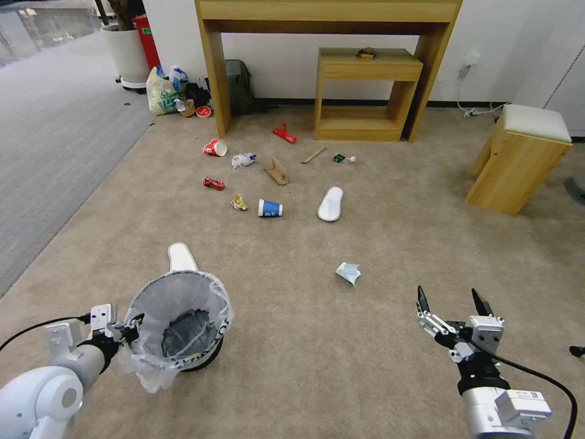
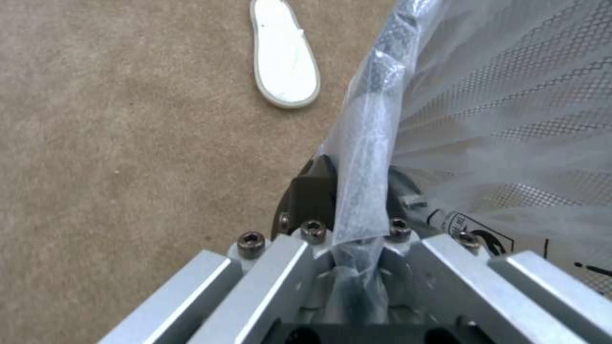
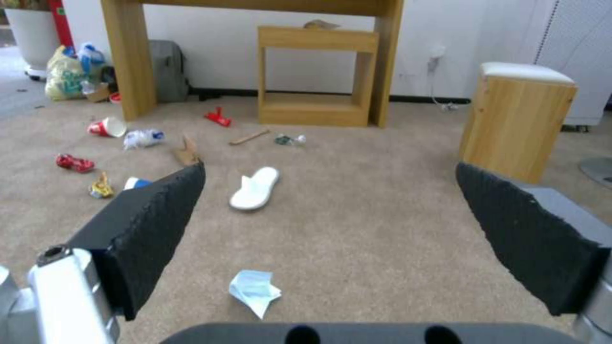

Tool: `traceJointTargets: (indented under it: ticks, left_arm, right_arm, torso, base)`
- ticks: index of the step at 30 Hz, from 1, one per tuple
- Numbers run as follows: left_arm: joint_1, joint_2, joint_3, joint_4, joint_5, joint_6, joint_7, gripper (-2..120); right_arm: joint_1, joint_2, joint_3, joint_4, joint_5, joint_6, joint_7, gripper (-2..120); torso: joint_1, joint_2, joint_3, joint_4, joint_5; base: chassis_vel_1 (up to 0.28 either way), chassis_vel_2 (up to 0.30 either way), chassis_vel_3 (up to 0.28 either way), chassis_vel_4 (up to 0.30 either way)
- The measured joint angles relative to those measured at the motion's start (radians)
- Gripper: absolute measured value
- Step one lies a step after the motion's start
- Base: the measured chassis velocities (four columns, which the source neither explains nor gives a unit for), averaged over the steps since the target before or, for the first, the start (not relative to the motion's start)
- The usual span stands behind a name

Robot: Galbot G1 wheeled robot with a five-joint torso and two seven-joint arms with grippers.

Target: Pick up the trash bin and place the garbage on the floor into it.

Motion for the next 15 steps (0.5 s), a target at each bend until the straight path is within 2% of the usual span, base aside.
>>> traceJointTargets:
  ticks: [1, 4, 5, 8, 9, 15]
  left_arm:
    - [0.0, 0.0, 0.0, 0.0, 0.0, 0.0, 0.0, 0]
    - [0.014, -0.056, -0.003, -0.075, -0.049, 0.0, -0.099, 0]
    - [0.014, -0.056, -0.003, -0.075, -0.049, 0.0, -0.099, 0]
    - [0.019, -0.132, -0.005, -0.13, -0.08, -0.001, -0.166, 0]
    - [0.019, -0.132, -0.005, -0.13, -0.08, -0.001, -0.166, 0]
    - [0.073, -0.227, 0.013, -0.195, -0.041, -0.016, -0.193, 0]
  right_arm:
    - [0.0, 0.0, 0.0, 0.0, 0.0, 0.0, 0.0, 100]
    - [0.008, 0.0, 0.002, 0.006, 0.001, -0.011, -0.004, 100]
    - [0.008, 0.0, 0.002, 0.006, 0.001, -0.011, -0.004, 100]
    - [0.014, 0.0, 0.003, 0.006, 0.0, -0.026, -0.007, 100]
    - [0.014, 0.0, 0.003, 0.006, 0.0, -0.026, -0.007, 100]
    - [0.022, 0.0, 0.005, 0.006, -0.009, -0.041, -0.021, 100]
  torso:
    - [0.0, 0.0, 0.0, 0.0, 0.0]
    - [0.0, 0.0, 0.0, 0.0, 0.0001]
    - [0.0, 0.0, 0.0, 0.0, 0.0001]
    - [0.0, 0.0, 0.0, -0.0002, 0.0001]
    - [0.0, 0.0, 0.0, -0.0002, 0.0001]
    - [0.0, 0.0, 0.0, -0.0001, -0.0001]
  base:
    - [0.0, 0.0, 0.0, 0.0]
    - [0.0, 0.0, 0.0, 0.0]
    - [0.0, 0.0, 0.0, 0.0]
    - [0.0, 0.0, 0.0, 0.0]
    - [0.0, 0.0, 0.0, 0.0]
    - [0.0, 0.0, 0.0, 0.0]
